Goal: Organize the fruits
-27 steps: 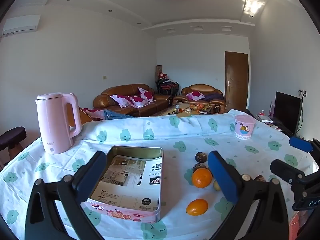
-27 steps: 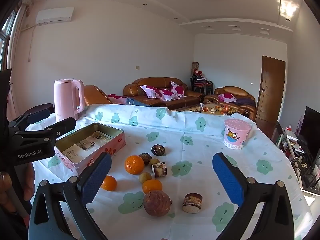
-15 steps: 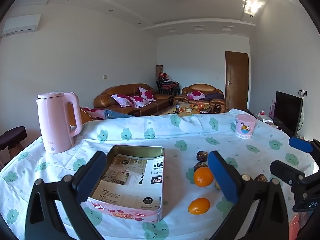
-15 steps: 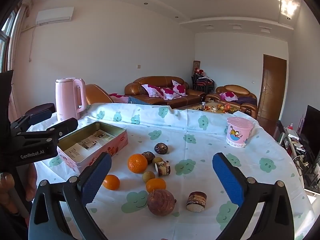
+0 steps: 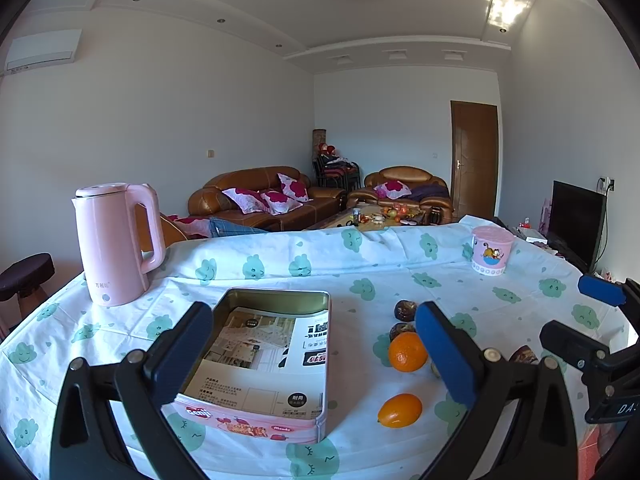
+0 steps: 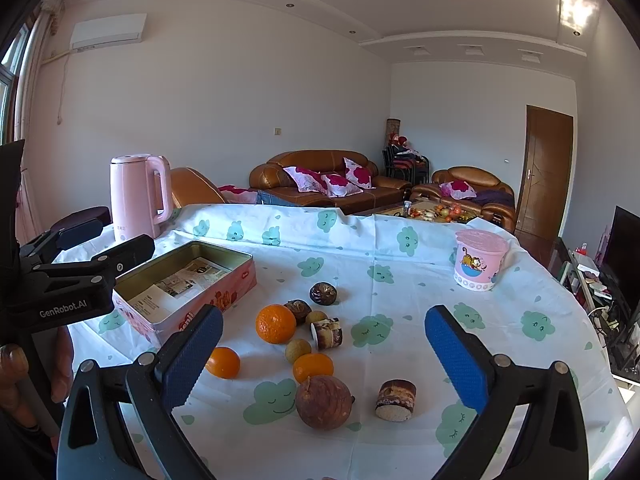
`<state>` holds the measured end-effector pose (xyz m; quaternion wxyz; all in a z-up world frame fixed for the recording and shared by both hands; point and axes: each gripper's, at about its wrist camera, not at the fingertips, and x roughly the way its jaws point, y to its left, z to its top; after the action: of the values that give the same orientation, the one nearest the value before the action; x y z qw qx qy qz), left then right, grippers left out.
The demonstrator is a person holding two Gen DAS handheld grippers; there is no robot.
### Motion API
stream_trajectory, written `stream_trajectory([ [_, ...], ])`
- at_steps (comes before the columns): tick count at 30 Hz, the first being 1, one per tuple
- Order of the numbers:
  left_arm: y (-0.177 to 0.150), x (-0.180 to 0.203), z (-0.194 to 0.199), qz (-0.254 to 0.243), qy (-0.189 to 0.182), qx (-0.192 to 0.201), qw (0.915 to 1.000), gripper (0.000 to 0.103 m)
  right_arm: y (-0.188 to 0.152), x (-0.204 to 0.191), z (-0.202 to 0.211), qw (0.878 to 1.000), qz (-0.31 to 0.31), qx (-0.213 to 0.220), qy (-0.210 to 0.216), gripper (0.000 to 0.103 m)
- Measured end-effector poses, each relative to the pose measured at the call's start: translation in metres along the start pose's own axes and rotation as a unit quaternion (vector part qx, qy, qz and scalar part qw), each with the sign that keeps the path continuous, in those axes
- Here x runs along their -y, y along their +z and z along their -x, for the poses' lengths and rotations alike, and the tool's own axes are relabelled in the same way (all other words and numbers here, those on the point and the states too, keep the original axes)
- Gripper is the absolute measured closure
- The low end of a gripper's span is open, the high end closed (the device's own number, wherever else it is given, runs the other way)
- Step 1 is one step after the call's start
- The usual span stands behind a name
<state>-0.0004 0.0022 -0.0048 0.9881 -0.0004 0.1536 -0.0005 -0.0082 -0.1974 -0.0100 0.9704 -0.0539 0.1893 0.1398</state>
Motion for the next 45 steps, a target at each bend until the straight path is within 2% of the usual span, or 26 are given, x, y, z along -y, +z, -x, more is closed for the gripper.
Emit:
stream_trajectory([
  [45, 0.0002, 0.0012, -0.0007, -0.003, 0.001, -0.003, 1.0000, 0.000, -0.0037, 0.0011, -0.0036, 1.000, -0.007, -0.005, 0.001, 0.001],
])
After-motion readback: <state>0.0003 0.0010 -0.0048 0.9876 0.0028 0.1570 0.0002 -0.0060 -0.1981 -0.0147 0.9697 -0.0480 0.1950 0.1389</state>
